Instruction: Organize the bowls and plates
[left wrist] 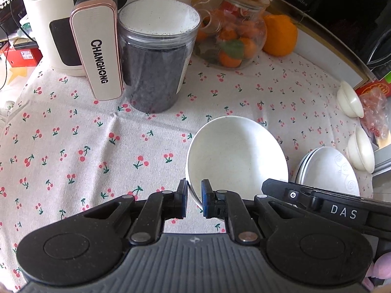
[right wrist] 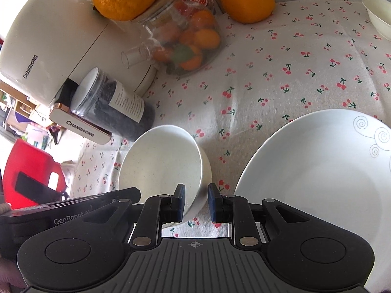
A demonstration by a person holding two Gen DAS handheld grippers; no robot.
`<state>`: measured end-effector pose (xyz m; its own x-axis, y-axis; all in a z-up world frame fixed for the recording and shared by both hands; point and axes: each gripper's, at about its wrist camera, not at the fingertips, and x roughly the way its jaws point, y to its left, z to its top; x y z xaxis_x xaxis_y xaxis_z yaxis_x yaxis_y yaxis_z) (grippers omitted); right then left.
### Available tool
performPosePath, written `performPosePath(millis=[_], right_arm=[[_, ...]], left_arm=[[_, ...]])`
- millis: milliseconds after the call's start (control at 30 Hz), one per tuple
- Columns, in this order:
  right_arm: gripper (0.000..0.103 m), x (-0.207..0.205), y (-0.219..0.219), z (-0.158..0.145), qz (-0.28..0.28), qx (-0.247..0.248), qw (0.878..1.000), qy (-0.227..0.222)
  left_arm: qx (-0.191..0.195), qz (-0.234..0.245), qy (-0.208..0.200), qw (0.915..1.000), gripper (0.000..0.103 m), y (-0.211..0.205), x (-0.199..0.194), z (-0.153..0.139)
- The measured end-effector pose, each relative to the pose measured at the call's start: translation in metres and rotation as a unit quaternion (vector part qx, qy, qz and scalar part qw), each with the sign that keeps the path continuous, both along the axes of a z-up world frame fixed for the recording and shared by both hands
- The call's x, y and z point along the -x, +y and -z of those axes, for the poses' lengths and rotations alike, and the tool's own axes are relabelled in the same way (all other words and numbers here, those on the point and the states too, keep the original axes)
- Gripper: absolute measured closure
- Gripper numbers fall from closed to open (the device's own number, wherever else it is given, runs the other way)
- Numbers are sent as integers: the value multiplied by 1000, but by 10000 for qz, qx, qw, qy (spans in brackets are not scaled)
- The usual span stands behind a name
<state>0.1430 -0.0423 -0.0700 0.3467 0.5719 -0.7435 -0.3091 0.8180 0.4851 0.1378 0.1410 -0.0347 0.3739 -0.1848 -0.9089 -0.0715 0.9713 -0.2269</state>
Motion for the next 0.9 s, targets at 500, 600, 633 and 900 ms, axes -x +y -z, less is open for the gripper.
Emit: performPosePath(millis=[500,600,633,900], right_arm=[[67,-1,-12,-15,32,-185,9998,-104],[56,0,-19,-23,83,-209,9995,-199],[50,0,-21,-26,86,-193,9995,-235],[37,-2,-66,-52,479,-286,9975,-424]], left_arm=[[-232,43,-243,9994,62,-1,0,-11],[-208,59,-303,9993,51,-4,0,-15],[-200,70,-325,9992,46,-5,0,-16],[-239,332,-686,9968,27,-38,0,-36]])
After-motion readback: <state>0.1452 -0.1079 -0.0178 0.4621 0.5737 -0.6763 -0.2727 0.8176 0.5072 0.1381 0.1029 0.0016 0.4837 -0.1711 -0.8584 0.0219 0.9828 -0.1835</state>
